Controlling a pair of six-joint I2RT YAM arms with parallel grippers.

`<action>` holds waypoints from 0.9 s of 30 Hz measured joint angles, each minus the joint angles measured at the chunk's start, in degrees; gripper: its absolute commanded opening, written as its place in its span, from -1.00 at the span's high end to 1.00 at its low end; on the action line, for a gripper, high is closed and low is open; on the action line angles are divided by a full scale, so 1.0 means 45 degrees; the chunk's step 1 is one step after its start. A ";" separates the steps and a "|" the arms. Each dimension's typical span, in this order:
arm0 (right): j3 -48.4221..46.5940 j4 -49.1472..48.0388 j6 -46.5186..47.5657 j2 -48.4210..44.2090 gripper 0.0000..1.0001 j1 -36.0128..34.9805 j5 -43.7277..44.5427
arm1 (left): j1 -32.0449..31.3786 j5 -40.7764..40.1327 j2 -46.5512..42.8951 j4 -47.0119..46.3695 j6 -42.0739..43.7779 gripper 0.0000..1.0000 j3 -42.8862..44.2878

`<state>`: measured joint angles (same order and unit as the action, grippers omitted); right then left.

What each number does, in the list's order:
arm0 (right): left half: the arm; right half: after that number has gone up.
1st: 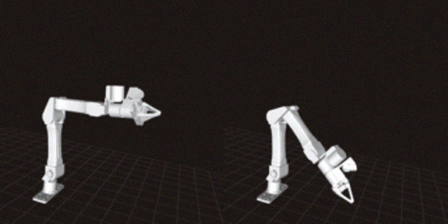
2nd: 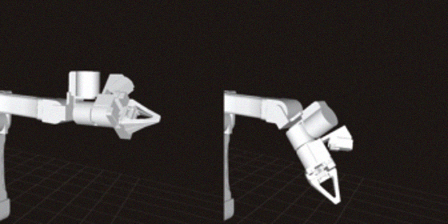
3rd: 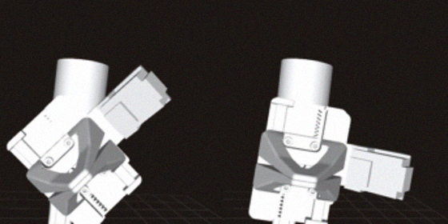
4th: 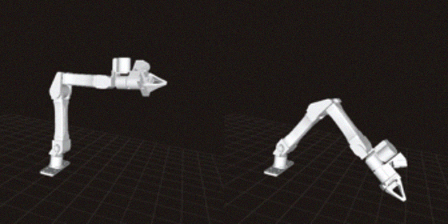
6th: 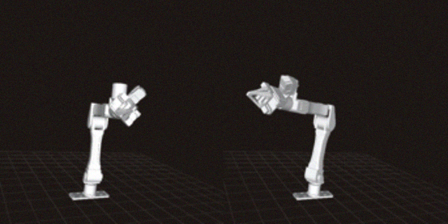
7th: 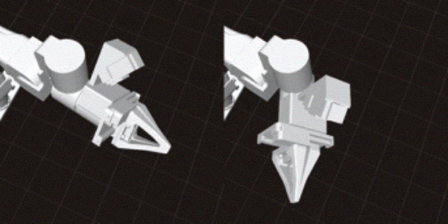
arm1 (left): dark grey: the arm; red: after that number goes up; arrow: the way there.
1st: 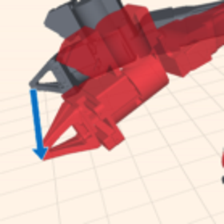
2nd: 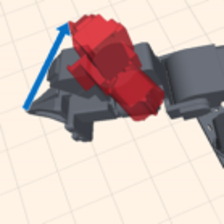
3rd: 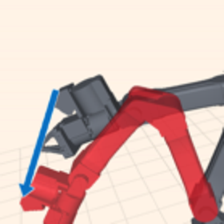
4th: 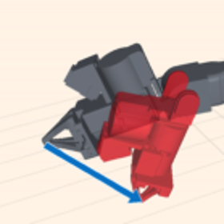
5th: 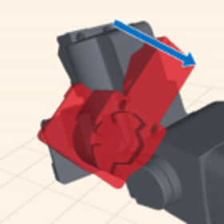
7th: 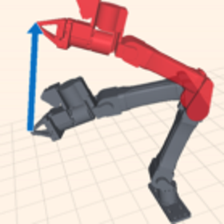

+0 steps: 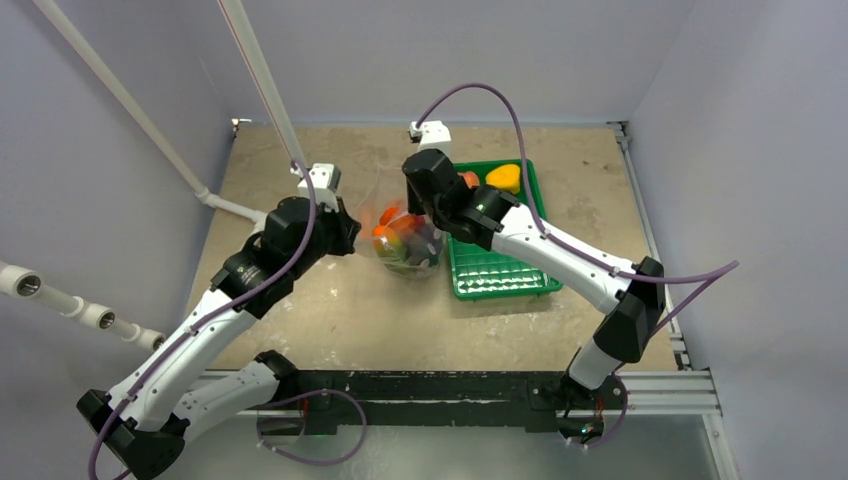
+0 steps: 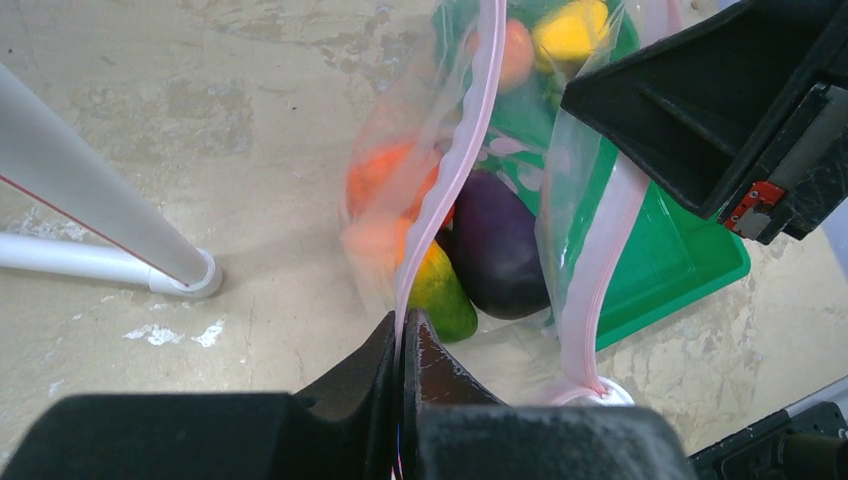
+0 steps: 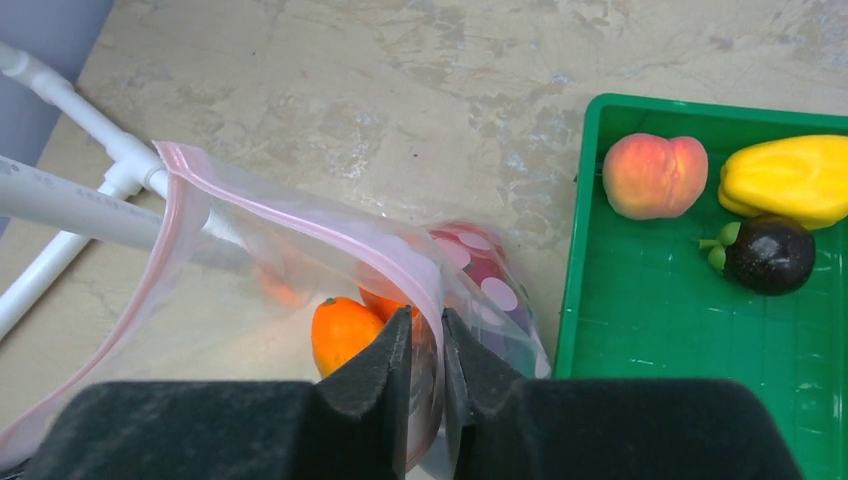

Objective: Place the food in the zip-top bag and seal the zipper
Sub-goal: Adjust the zipper food storage bag at the center of the board.

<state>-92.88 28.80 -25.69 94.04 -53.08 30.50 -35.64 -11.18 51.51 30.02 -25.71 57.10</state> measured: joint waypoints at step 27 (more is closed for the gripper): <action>-0.1530 -0.0617 0.0811 -0.1855 -0.08 0.1098 -0.0223 | 0.0000 0.0588 -0.0578 -0.1336 0.0787 1.00 -0.1137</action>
<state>-99.77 26.02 -22.04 85.69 -48.14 29.50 -35.64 -8.54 48.90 24.01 -22.17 51.99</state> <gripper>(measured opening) 0.536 0.003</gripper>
